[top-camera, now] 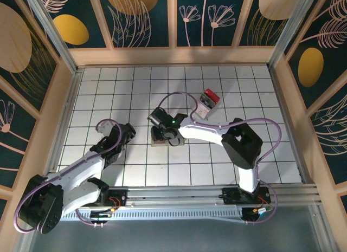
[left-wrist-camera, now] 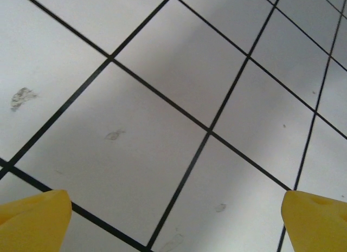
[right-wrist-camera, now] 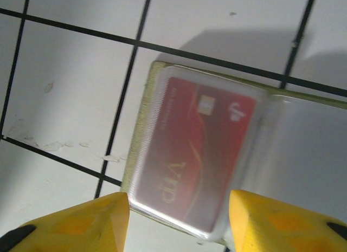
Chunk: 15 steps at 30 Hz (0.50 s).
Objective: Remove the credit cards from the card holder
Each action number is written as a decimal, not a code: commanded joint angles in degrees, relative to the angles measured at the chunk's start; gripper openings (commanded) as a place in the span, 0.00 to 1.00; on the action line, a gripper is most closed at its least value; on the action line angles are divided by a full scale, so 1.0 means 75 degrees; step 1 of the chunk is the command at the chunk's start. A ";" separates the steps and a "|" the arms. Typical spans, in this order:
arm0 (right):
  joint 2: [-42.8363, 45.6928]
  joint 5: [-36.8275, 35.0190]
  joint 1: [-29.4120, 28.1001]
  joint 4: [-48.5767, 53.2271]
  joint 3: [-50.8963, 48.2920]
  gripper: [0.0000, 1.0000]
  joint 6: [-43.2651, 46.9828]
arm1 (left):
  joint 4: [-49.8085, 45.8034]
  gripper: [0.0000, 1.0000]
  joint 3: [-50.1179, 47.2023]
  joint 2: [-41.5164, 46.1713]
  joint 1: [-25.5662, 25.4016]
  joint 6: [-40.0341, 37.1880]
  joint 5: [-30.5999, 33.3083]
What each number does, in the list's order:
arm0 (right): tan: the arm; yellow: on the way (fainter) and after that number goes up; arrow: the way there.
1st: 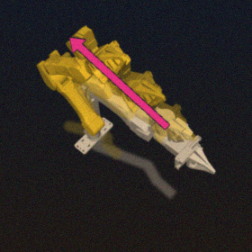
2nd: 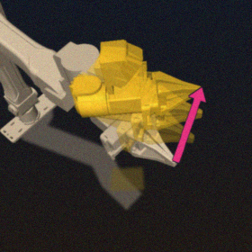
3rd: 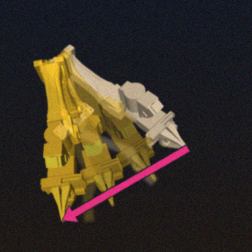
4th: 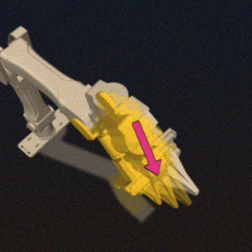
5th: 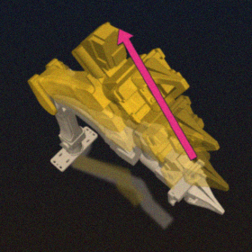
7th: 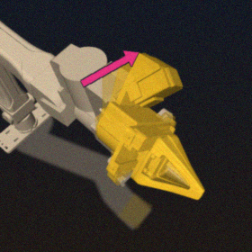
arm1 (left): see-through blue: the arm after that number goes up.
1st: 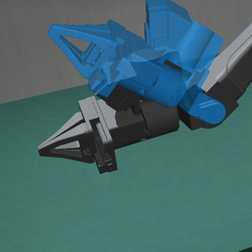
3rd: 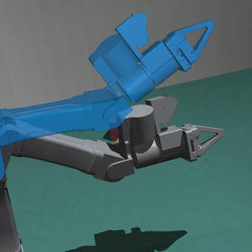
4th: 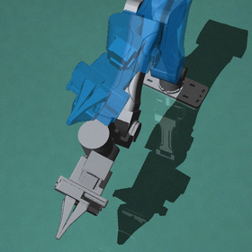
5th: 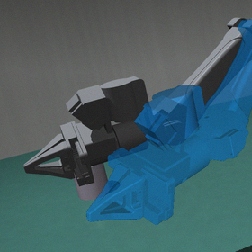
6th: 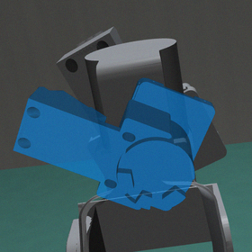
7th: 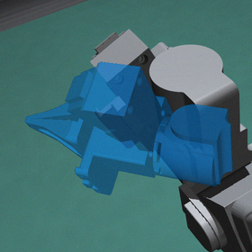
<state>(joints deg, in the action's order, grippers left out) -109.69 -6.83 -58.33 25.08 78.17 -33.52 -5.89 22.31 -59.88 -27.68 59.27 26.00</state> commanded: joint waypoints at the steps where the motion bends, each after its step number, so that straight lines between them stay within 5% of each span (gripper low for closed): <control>1: -0.0272 -0.0603 -0.0138 0.0312 0.0488 0.54 -0.0116 | 0.0200 0.99 -0.0204 0.0131 0.0183 0.0235 -0.0159; 5: -0.0632 -0.0753 -0.0271 0.0470 0.0766 0.62 -0.0060 | 0.0135 0.99 -0.0239 0.0167 0.0301 0.0197 -0.0050; 15: -0.1145 -0.0625 -0.0455 0.0380 0.1122 0.61 0.0160 | 0.0186 0.99 -0.0481 0.0290 0.0409 0.0510 0.0105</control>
<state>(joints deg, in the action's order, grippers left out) -116.66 -10.28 -61.06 27.00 84.68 -33.30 -5.39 19.81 -58.24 -25.10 61.19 25.96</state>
